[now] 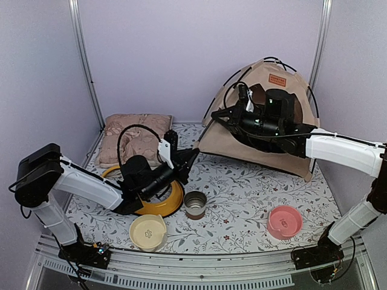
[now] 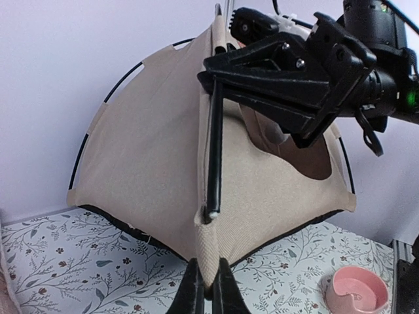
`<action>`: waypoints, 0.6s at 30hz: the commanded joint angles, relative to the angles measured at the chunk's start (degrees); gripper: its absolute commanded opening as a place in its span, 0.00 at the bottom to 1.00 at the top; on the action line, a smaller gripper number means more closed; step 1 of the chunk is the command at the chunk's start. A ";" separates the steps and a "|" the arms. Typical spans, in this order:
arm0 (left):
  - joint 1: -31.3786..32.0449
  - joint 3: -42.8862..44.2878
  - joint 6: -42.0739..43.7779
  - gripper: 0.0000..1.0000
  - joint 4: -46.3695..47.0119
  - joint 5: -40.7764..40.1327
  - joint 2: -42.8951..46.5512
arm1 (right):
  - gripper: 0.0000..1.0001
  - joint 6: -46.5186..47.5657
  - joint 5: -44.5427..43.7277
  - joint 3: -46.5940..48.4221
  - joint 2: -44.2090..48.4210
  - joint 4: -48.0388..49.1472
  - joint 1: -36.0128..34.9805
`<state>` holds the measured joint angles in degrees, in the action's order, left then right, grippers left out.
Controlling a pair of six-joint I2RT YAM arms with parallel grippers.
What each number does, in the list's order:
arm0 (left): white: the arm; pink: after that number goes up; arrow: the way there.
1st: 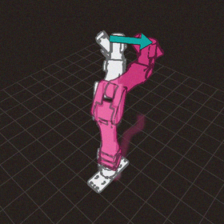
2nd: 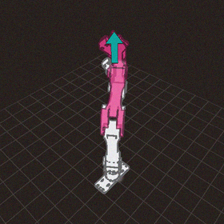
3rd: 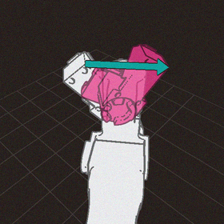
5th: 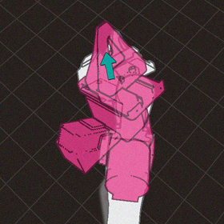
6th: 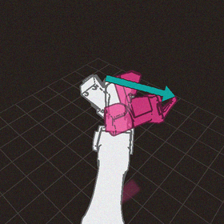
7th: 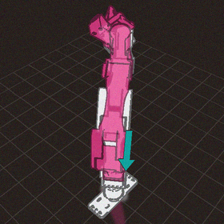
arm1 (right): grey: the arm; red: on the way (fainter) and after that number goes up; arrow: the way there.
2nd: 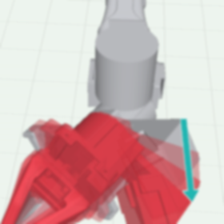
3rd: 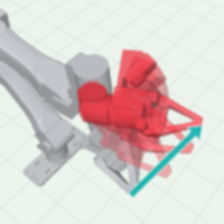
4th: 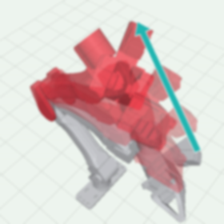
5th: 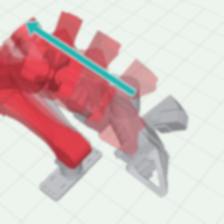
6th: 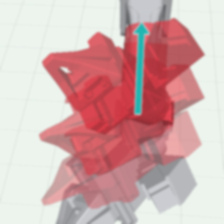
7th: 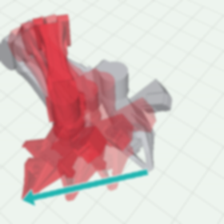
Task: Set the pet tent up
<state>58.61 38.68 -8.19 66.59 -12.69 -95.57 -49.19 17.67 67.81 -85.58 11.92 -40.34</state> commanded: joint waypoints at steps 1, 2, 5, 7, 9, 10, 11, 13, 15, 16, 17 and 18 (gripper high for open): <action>0.32 -1.77 1.24 0.00 0.38 -1.46 2.13 | 0.00 0.76 -7.68 -0.55 1.29 1.61 3.51; 0.29 -1.72 1.38 0.00 0.33 -1.41 2.14 | 0.00 0.77 -7.72 -0.68 1.34 1.59 3.51; 0.60 -1.42 2.08 0.00 0.12 -1.37 2.05 | 0.00 0.83 -7.73 -0.92 1.30 1.53 3.63; 0.63 -1.41 2.23 0.00 0.12 -1.33 2.05 | 0.00 0.80 -7.78 -1.06 1.21 1.45 3.61; 0.77 -1.26 2.58 0.00 -0.06 -1.18 2.06 | 0.00 0.78 -7.99 -1.33 1.11 1.44 3.60; 0.77 -1.16 2.71 0.00 -0.21 -1.20 2.05 | 0.00 0.80 -7.93 -1.43 1.11 1.36 3.60; 0.87 -1.15 2.84 0.00 -0.27 -1.13 2.05 | 0.00 0.81 -7.93 -1.49 0.94 1.43 3.59; 0.94 -0.99 3.21 0.00 -0.52 -1.02 2.12 | 0.00 0.77 -7.98 -1.46 0.72 1.43 3.60; 1.09 -0.76 3.62 0.00 -0.89 -1.15 2.18 | 0.00 0.76 -7.80 -1.37 0.43 1.44 3.60; 1.18 -0.73 3.88 0.00 -0.94 -1.18 2.27 | 0.00 0.70 -7.78 -1.43 0.34 1.39 3.55; 1.24 -0.62 4.02 0.00 -1.11 -1.27 2.31 | 0.00 0.71 -7.84 -1.52 0.31 1.35 3.57; 1.23 -0.58 4.27 0.00 -1.33 -1.29 2.44 | 0.00 0.73 -7.83 -1.65 0.25 1.35 3.60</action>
<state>59.11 38.46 -5.65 65.25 -12.78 -95.13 -48.56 17.63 67.05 -85.58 12.03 -40.34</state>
